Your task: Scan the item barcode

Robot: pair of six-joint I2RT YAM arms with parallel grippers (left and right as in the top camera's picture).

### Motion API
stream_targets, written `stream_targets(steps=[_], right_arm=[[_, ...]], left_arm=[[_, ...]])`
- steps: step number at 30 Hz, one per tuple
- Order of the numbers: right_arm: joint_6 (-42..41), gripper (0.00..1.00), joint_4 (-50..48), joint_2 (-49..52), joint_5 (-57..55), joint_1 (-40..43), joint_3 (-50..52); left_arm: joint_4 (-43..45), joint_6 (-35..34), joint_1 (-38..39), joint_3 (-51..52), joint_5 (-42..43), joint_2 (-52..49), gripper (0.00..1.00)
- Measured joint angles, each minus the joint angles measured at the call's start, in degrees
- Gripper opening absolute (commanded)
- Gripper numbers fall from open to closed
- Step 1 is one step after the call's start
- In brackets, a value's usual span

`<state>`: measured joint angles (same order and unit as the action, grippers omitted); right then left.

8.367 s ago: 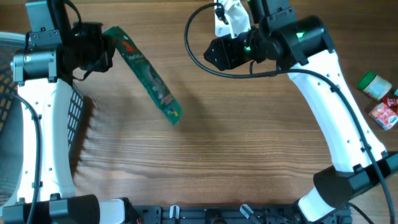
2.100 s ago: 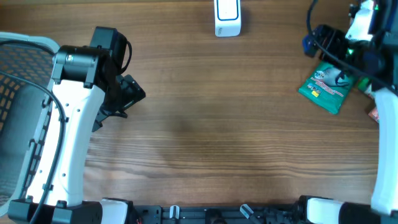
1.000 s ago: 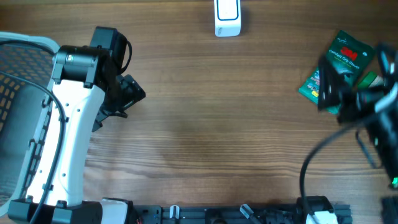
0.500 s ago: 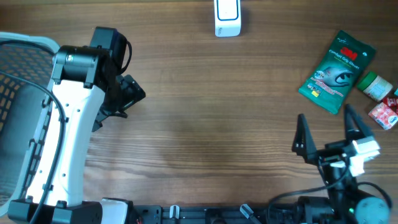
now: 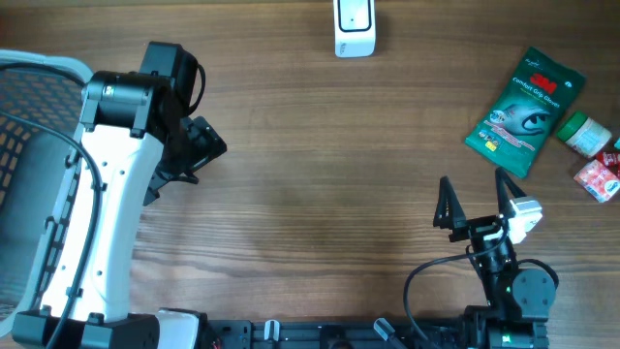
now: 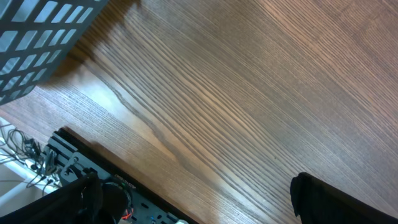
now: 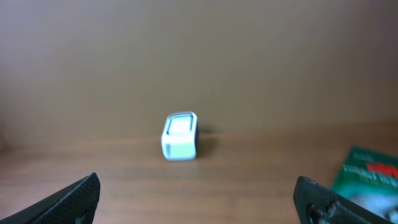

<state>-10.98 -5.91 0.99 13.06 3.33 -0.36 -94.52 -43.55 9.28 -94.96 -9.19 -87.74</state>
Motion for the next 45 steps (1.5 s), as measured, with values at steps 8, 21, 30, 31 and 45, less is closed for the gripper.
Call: stream_targets(steps=[8,21,30,31,45], right_arm=[[-0.3,1.00,5.6,-0.1,-2.8,0.0,0.0],[-0.4,1.00,5.6,-0.1,-2.9,0.0,0.0],[-0.3,1.00,5.6,-0.1,-3.1,0.0,0.0],[-0.3,1.00,5.6,-0.1,-3.0,0.0,0.0],[-0.4,1.00,5.5,-0.1,-3.1,0.0,0.0]], left_arm=[[0.0,0.0,0.0,0.0,0.0,0.0,1.00],[0.0,0.0,0.0,0.0,0.0,0.0,1.00],[0.0,0.0,0.0,0.0,0.0,0.0,1.00],[0.0,0.0,0.0,0.0,0.0,0.0,1.00],[23.4,4.8,2.1,0.9,-0.7,6.1,1.00]])
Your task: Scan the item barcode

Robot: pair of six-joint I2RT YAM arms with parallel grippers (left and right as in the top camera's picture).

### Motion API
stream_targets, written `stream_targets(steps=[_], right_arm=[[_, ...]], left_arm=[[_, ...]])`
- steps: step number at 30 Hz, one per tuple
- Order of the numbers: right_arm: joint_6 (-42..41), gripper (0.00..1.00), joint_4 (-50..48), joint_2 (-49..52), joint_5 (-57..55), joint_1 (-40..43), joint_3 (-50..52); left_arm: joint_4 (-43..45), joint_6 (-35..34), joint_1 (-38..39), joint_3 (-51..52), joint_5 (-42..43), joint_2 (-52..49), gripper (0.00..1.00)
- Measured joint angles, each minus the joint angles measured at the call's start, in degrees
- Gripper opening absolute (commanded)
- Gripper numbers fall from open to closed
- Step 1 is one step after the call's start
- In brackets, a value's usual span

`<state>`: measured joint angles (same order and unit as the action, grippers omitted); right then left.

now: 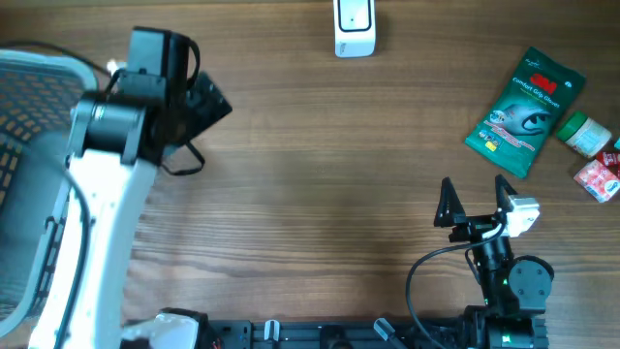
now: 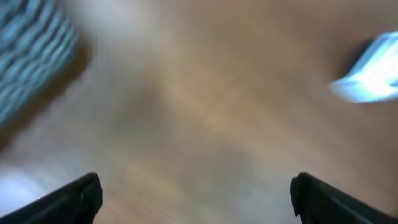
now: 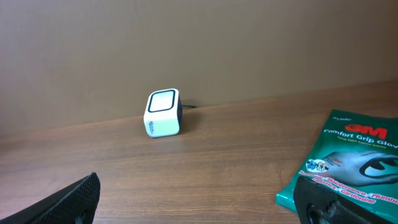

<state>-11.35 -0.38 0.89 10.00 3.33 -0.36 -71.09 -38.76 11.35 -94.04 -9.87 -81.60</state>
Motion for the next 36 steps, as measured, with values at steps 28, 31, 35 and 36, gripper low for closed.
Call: stream_targets(steps=[28,31,35,36], right_arm=[[0.0,1.00,0.0,0.0,0.0,0.0,0.0],[0.0,1.00,0.0,0.0,0.0,0.0,0.0],[0.0,1.00,0.0,0.0,0.0,0.0,0.0],[0.0,1.00,0.0,0.0,0.0,0.0,0.0]], left_arm=[[65.1,21.4,-6.1,88.1,7.9,78.7,1.00],[66.3,23.4,-7.0,90.8,7.8,80.2,1.00],[67.1,25.2,-7.0,92.8,5.8,80.7,1.00],[67.1,25.6,-7.0,93.1,5.5,80.7,1.00]])
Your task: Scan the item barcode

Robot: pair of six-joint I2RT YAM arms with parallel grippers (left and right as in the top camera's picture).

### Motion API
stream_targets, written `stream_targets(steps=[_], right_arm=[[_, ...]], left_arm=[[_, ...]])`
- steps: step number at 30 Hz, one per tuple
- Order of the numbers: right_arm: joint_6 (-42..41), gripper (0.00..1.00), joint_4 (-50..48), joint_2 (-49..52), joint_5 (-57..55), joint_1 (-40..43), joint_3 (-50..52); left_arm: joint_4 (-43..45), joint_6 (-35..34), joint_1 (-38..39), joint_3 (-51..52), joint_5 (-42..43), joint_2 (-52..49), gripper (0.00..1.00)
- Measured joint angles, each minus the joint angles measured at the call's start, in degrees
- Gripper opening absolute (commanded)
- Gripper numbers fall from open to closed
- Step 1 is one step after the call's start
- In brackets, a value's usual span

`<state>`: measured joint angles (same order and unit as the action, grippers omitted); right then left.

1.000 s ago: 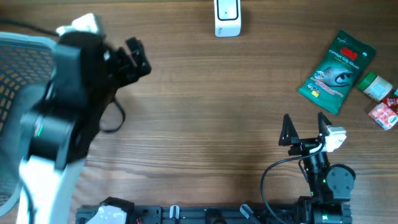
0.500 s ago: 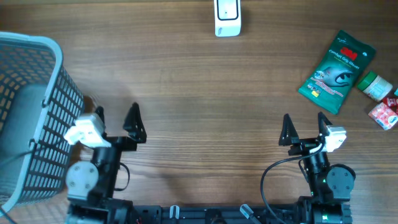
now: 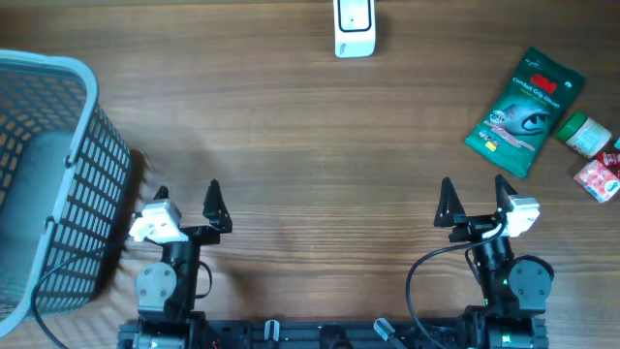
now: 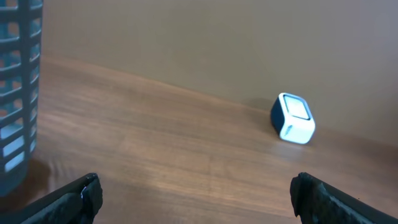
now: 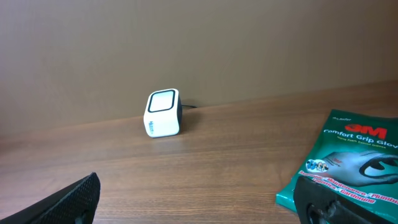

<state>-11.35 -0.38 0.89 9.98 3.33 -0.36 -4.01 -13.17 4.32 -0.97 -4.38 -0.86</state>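
The white barcode scanner (image 3: 354, 29) stands at the table's far edge, also seen in the left wrist view (image 4: 292, 118) and the right wrist view (image 5: 163, 113). A green 3M glove pack (image 3: 526, 99) lies at the far right, its corner showing in the right wrist view (image 5: 348, 165). My left gripper (image 3: 187, 194) sits at the front left, open and empty (image 4: 199, 199). My right gripper (image 3: 473, 189) sits at the front right, open and empty (image 5: 199, 199), with the pack just beyond its right finger.
A blue-grey wire basket (image 3: 58, 165) stands at the left edge, its wall at the left of the left wrist view (image 4: 15, 93). A small green-capped bottle (image 3: 586, 133) and a red packet (image 3: 601, 176) lie beside the glove pack at the right edge.
My left arm, stretched out toward the far left by the basket, is now folded back at the front left, its gripper facing the scanner. The right arm has not moved.
At first my left arm reached over the table beside the basket, its camera looking down at bare wood, and the right gripper sat open at the front right. Then the left arm was farther back and its view blurred. Now both arms sit at the front, open.
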Motion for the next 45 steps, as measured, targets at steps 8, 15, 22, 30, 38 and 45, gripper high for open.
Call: stream_targets(steps=[8,15,22,30,38,45], right_arm=[[0.0,1.00,0.0,0.0,0.0,0.0,0.0],[0.0,1.00,0.0,0.0,0.0,0.0,0.0],[0.0,1.00,0.0,0.0,0.0,0.0,0.0],[0.0,1.00,0.0,0.0,0.0,0.0,0.0],[0.0,1.00,0.0,0.0,0.0,0.0,0.0],[0.0,1.00,0.0,0.0,0.0,0.0,0.0]], left_arm=[[0.1,0.9,0.0,0.2,-1.1,0.0,1.00],[0.2,0.9,0.0,0.2,-1.1,0.0,1.00],[0.2,0.9,0.0,0.2,-1.1,0.0,1.00],[0.2,0.9,0.0,0.2,-1.1,0.0,1.00],[0.2,0.9,0.0,0.2,-1.1,0.0,1.00],[0.2,0.9,0.0,0.2,-1.1,0.0,1.00]])
